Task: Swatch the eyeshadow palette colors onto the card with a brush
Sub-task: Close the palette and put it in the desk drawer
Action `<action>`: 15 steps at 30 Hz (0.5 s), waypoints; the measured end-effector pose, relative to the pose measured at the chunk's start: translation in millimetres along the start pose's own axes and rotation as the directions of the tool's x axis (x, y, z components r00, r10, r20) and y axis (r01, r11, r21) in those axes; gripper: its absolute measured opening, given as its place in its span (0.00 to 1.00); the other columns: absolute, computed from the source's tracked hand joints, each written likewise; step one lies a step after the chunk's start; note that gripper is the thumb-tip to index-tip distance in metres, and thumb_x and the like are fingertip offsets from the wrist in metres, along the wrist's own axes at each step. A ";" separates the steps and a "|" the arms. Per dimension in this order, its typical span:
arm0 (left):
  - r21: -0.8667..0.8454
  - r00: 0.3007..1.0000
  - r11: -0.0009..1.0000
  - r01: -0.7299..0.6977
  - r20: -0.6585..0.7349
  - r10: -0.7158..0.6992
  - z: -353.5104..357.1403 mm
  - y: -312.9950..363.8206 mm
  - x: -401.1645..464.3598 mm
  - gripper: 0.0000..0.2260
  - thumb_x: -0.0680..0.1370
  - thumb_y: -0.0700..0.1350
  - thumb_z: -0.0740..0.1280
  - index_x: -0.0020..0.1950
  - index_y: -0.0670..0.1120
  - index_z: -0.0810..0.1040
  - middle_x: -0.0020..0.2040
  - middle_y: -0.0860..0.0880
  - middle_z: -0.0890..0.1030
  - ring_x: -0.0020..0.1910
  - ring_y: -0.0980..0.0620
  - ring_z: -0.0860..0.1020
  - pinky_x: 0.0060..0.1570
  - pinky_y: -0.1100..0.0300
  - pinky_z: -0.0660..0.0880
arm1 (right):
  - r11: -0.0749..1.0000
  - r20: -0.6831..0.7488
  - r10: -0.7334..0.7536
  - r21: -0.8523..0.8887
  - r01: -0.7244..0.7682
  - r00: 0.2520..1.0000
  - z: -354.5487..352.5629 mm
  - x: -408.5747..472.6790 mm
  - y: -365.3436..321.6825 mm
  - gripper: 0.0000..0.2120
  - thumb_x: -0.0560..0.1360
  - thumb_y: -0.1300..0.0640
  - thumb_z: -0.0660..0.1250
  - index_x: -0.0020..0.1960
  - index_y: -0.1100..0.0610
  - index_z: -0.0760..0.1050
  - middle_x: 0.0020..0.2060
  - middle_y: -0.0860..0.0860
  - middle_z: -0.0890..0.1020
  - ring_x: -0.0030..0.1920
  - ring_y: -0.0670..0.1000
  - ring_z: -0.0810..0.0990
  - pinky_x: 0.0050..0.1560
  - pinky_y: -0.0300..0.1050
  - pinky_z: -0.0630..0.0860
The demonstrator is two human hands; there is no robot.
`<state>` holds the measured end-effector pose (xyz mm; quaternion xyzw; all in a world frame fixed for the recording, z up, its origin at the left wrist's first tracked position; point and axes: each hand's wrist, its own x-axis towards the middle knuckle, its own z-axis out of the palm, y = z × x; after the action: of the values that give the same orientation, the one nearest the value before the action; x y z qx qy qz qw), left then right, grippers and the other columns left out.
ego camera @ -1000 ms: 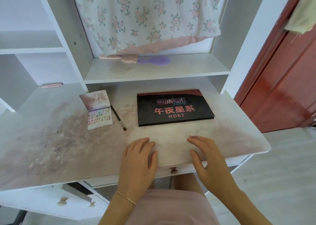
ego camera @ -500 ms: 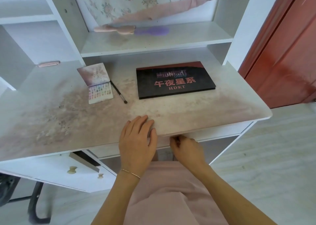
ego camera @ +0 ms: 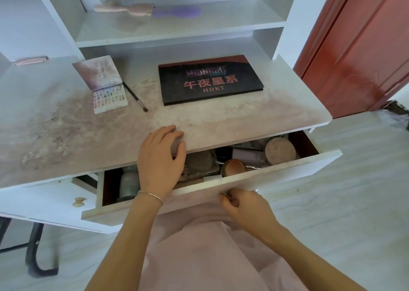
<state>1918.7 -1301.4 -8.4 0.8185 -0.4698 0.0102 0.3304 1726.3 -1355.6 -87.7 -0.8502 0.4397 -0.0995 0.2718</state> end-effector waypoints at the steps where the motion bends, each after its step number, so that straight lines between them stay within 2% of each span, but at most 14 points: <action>1: 0.006 1.000 1.000 -0.002 0.000 0.002 -0.2 0.1 -0.3 0.11 0.77 0.43 0.65 0.57 0.44 0.79 0.61 0.48 0.77 0.62 0.49 0.72 0.64 0.58 0.63 | 1.000 0.015 -0.024 0.004 0.024 1.000 -8.3 -3.1 -4.2 0.17 0.69 0.36 0.52 0.27 0.42 0.67 0.23 0.38 0.74 0.32 0.33 0.73 0.25 0.27 0.57; 3: 0.011 1.000 1.000 -0.005 0.008 0.005 -0.9 0.5 -1.2 0.11 0.77 0.43 0.64 0.58 0.44 0.79 0.61 0.48 0.77 0.62 0.49 0.72 0.64 0.56 0.63 | 0.997 0.025 -0.081 0.006 0.081 0.996 -28.9 -9.4 -12.6 0.11 0.73 0.42 0.58 0.36 0.42 0.75 0.28 0.38 0.74 0.32 0.36 0.73 0.30 0.27 0.61; 4: 0.011 1.000 1.000 -0.005 0.012 0.005 -1.1 0.5 -1.0 0.11 0.77 0.43 0.64 0.58 0.44 0.79 0.61 0.47 0.77 0.62 0.48 0.72 0.64 0.56 0.63 | 0.992 -0.030 -0.127 0.005 0.128 0.991 -40.2 -12.1 -15.7 0.08 0.74 0.47 0.61 0.42 0.45 0.77 0.32 0.39 0.75 0.34 0.37 0.72 0.33 0.27 0.63; 5: 0.011 1.000 1.000 -0.005 0.014 0.005 -1.1 0.0 -0.6 0.11 0.77 0.43 0.64 0.58 0.44 0.79 0.62 0.47 0.77 0.62 0.48 0.72 0.64 0.56 0.63 | 0.980 -0.143 -0.198 -0.006 0.199 0.970 -51.3 -14.2 -18.4 0.07 0.74 0.50 0.62 0.44 0.49 0.78 0.35 0.40 0.77 0.36 0.38 0.71 0.36 0.28 0.65; 7: 0.011 1.000 1.000 -0.003 0.014 0.003 -0.6 -0.4 -0.4 0.11 0.77 0.43 0.64 0.59 0.44 0.79 0.62 0.47 0.77 0.63 0.48 0.72 0.65 0.55 0.63 | 0.931 -0.380 -0.362 -0.098 0.352 0.851 -66.3 -12.9 -17.1 0.09 0.73 0.53 0.62 0.44 0.56 0.79 0.38 0.47 0.79 0.41 0.41 0.71 0.42 0.34 0.70; 8: 0.010 1.000 1.000 0.001 0.015 -0.001 -0.4 -0.2 -0.4 0.11 0.77 0.43 0.64 0.59 0.44 0.79 0.62 0.48 0.77 0.63 0.48 0.72 0.65 0.55 0.63 | 0.907 -0.431 -0.420 -0.159 0.391 0.799 -69.7 -8.7 -13.1 0.10 0.73 0.54 0.61 0.44 0.58 0.79 0.39 0.50 0.80 0.43 0.44 0.72 0.45 0.37 0.70; 9: 0.008 1.000 1.000 0.006 0.015 -0.006 -0.6 0.1 -0.3 0.11 0.77 0.44 0.64 0.59 0.45 0.79 0.62 0.48 0.77 0.63 0.49 0.71 0.65 0.55 0.63 | 0.893 -0.432 -0.449 -0.212 0.396 0.782 -71.8 -3.4 -9.6 0.12 0.73 0.54 0.60 0.45 0.59 0.79 0.41 0.52 0.80 0.45 0.47 0.72 0.47 0.38 0.70; 11: 0.001 1.000 1.000 0.011 0.014 -0.011 -1.2 1.0 -0.4 0.11 0.77 0.44 0.64 0.59 0.45 0.79 0.62 0.48 0.77 0.63 0.49 0.71 0.65 0.54 0.63 | 0.868 -0.344 -0.479 -0.325 0.376 0.808 -71.1 6.1 -2.6 0.15 0.73 0.50 0.59 0.47 0.57 0.80 0.42 0.52 0.81 0.46 0.49 0.75 0.48 0.43 0.70; 13: -0.002 1.000 1.000 0.009 0.020 -0.009 -1.6 1.2 -0.8 0.12 0.77 0.44 0.64 0.59 0.45 0.79 0.62 0.48 0.77 0.63 0.49 0.71 0.65 0.55 0.63 | 0.816 -0.249 -0.513 -0.439 0.376 0.822 -66.9 11.7 4.9 0.18 0.75 0.45 0.56 0.47 0.54 0.79 0.41 0.49 0.82 0.42 0.50 0.78 0.47 0.44 0.69; 15: 0.003 1.000 1.000 0.006 0.030 -0.006 -2.0 0.9 -0.8 0.12 0.78 0.44 0.64 0.60 0.45 0.78 0.62 0.48 0.76 0.63 0.49 0.71 0.66 0.55 0.63 | 0.809 -0.230 -0.512 -0.452 0.375 0.828 -65.1 14.5 6.6 0.22 0.77 0.43 0.50 0.45 0.54 0.79 0.38 0.47 0.81 0.38 0.50 0.78 0.45 0.43 0.66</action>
<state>1918.2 -1300.0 -6.6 0.8204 -0.4724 -0.0021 0.3221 1703.8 -1394.7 -38.2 -0.9360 0.2766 -0.2174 -0.0137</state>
